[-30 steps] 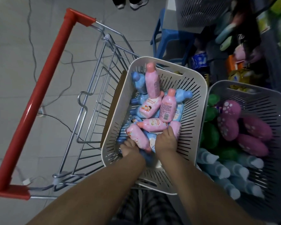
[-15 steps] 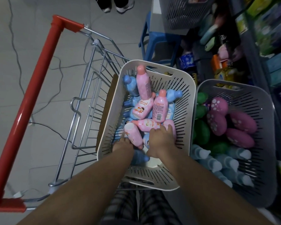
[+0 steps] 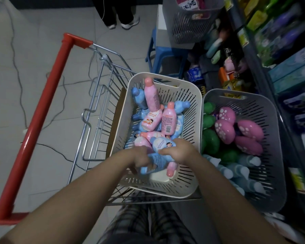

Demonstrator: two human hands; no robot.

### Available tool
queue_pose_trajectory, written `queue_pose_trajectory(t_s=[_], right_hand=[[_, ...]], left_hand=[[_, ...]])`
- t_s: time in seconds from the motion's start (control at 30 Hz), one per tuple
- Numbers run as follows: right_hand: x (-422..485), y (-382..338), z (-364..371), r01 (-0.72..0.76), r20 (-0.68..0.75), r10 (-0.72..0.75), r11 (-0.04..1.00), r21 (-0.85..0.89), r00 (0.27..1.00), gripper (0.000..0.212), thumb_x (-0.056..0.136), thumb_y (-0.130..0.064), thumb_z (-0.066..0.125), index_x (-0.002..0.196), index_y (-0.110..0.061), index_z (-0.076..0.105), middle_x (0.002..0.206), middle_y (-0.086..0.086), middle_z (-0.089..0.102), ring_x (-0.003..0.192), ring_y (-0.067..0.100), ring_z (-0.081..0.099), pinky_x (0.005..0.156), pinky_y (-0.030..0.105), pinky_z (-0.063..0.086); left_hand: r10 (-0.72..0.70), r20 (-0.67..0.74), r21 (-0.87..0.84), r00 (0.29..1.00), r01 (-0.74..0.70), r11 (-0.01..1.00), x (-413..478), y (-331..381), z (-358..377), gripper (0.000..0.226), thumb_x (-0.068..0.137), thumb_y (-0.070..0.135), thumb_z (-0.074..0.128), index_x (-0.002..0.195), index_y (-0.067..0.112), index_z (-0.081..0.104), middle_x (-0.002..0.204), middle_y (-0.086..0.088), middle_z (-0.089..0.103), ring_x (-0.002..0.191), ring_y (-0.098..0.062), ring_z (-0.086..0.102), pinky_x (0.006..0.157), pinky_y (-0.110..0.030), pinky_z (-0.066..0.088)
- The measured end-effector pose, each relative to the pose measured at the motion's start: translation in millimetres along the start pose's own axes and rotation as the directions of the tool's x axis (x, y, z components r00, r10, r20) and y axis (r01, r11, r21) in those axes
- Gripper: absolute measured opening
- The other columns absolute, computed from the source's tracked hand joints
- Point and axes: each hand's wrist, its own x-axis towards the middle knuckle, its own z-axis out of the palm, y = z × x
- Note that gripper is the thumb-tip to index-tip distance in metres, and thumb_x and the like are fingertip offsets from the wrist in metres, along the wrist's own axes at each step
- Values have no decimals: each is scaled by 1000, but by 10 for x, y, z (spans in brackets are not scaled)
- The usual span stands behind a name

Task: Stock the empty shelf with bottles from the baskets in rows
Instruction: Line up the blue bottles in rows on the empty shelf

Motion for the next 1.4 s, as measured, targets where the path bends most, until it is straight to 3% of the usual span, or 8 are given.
queue_pose_trajectory(t_s=[0.13,0.37,0.5,0.6,0.8,0.93,1.1,1.4], right_hand=[[-265,-36,-134,-38,54,2,729,684,999,15,84,-24,74,97,-17,69,90,5,71,75,17,65,62,28,51],[-564,-19,-278,160,-114,-137,400,902,984,32,91,-2,59,120,-13,54,103,13,67,79,27,66,57,33,50],[-727,26,-362,286,-221,-202,401,870,954,57,80,3,70,127,-17,45,118,16,65,97,35,69,77,52,57],[-869,-7,-364,382,-332,-191,382,841,924,72,66,-5,76,128,-18,41,120,16,63,105,34,68,87,60,54],[-1146,-128,-648,532,-502,-180,223,817,846,56,79,5,70,123,-19,45,111,15,66,92,30,71,68,48,58],[-1366,13,-823,580,-561,-148,197,790,815,62,70,-11,73,122,-29,46,108,3,70,93,23,71,67,43,57],[-1760,302,-1134,647,-643,-69,75,759,762,56,74,-17,69,124,-28,47,115,8,66,97,31,69,77,61,53],[-2467,1115,-1431,757,-753,90,-22,653,652,64,77,-21,74,134,-28,46,117,5,68,94,28,70,58,38,56]], left_hand=[[22,11,-497,1000,-13,868,-92,-19,-25,40,89,21,68,126,7,60,107,-10,71,80,-19,69,57,-29,58],[345,37,-921,938,-103,377,-360,63,-135,49,76,10,64,124,10,59,101,-16,73,83,-29,73,63,-39,61],[417,-13,-871,909,-216,442,-489,335,-155,79,67,27,78,139,14,50,121,-14,65,109,-37,61,81,-43,57],[480,-71,-807,874,-333,488,-663,598,-70,65,76,37,78,133,18,54,116,-17,68,96,-32,68,82,-42,53],[615,-152,-751,774,-495,437,-905,1063,-220,67,78,23,72,135,-3,48,129,-39,52,108,-43,57,94,-57,49],[668,-118,-729,735,-521,444,-1029,1423,-171,56,79,22,59,130,-1,53,108,-23,67,89,-30,69,76,-38,58],[746,-113,-644,657,-620,449,-1138,1961,155,64,75,24,74,132,10,49,115,-19,66,93,-33,68,75,-45,56],[807,101,-621,583,-597,509,-1354,2680,942,54,82,34,60,128,6,55,105,-15,71,85,-25,70,73,-36,58]])
